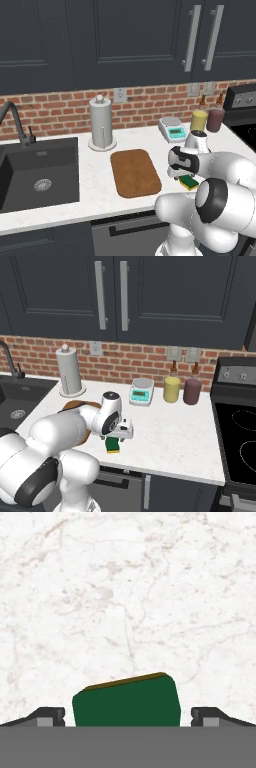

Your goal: Pick up the sponge from the counter and clean the cutting board by briefly scrubbing or pressing down on the cutting board. Once finished, release the sponge.

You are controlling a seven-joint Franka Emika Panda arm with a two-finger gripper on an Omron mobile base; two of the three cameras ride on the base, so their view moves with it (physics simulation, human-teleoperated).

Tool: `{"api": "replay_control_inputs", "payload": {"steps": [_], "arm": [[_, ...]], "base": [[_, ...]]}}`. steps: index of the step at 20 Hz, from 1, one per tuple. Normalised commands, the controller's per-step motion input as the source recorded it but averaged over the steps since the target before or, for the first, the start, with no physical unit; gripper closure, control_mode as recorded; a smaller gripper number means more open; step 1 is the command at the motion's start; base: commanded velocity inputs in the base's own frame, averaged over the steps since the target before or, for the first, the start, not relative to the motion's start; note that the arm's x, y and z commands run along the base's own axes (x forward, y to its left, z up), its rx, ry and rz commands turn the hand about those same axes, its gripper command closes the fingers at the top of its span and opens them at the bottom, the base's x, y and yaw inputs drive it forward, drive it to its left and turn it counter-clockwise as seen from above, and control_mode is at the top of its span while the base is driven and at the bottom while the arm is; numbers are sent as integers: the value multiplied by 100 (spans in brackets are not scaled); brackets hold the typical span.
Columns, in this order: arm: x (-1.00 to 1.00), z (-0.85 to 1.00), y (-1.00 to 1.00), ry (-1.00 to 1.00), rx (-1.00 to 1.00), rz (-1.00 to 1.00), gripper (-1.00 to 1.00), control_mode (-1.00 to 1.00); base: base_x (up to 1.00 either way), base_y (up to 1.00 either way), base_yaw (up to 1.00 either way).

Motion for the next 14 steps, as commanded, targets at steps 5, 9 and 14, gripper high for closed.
{"api": "replay_control_inputs", "payload": {"steps": [5,9,14], "arm": [[0,0,0,0,0,0,-100,-100],[0,0,0,0,0,0,100,-100],[0,0,0,0,0,0,100,-100]], "base": [[0,0,0],[0,0,0],[0,0,0]]}}
